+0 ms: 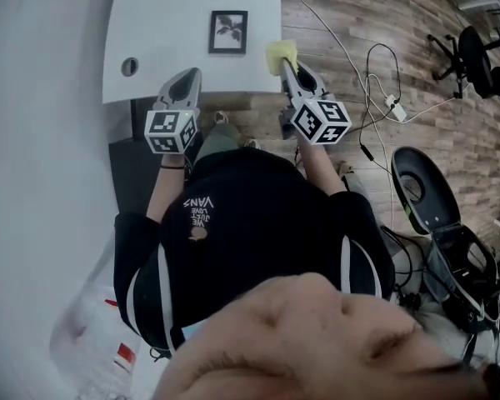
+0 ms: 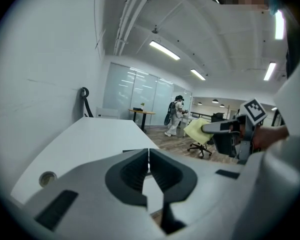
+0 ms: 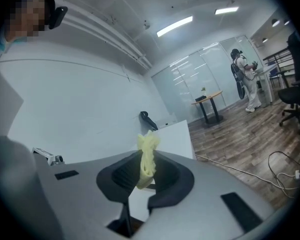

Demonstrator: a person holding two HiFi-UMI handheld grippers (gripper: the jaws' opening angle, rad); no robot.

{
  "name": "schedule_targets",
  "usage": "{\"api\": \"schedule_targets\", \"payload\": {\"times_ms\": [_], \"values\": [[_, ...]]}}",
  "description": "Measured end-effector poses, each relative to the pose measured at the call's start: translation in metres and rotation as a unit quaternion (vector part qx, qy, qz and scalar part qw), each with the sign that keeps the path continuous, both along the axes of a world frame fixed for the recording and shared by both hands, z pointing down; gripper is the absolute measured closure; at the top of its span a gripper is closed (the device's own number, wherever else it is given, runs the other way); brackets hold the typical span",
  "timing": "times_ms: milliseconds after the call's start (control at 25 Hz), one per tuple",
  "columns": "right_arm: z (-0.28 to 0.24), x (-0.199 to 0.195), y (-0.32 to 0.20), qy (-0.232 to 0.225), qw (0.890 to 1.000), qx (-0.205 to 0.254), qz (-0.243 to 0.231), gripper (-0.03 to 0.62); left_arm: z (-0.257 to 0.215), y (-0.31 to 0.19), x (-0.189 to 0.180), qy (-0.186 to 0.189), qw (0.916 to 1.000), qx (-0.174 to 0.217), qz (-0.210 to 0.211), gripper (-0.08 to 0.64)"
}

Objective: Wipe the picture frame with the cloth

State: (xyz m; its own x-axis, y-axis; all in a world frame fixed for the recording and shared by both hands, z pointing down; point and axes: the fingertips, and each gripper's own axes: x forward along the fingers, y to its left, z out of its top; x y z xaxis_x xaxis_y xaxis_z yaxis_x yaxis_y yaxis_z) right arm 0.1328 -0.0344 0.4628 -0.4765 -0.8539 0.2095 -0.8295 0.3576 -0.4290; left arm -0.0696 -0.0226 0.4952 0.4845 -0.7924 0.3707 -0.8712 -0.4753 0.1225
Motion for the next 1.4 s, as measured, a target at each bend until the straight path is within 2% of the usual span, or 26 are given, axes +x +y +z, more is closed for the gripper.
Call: {"api": "schedule_targets", "payload": {"times_ms": [320,600,1000,1400], "values": [[0.0,-0.022,-0.037,0.003,1.0,-0.008,0.019,0.545,-0.003,-0.048,-0.017,0.008,0.9997,0.0,0.023,0.543],[-0.007,-0.046,-0.063,0.001,0.999,-0.007,0.032,0.545,-0.01,-0.075,-0.034,0.009,0.999,0.001,0.044,0.543],[-0.006,-0.06,-0.092,-0.004,0.997,-0.012,0.075,0.545,-0.008,-0.104,-0.052,0.001,0.9964,-0.009,0.084,0.543],[0.021,-0.054,-0.105,0.008,0.997,-0.032,0.067,0.545,0.012,-0.109,-0.035,0.011,0.9962,-0.023,0.084,0.543]]}}
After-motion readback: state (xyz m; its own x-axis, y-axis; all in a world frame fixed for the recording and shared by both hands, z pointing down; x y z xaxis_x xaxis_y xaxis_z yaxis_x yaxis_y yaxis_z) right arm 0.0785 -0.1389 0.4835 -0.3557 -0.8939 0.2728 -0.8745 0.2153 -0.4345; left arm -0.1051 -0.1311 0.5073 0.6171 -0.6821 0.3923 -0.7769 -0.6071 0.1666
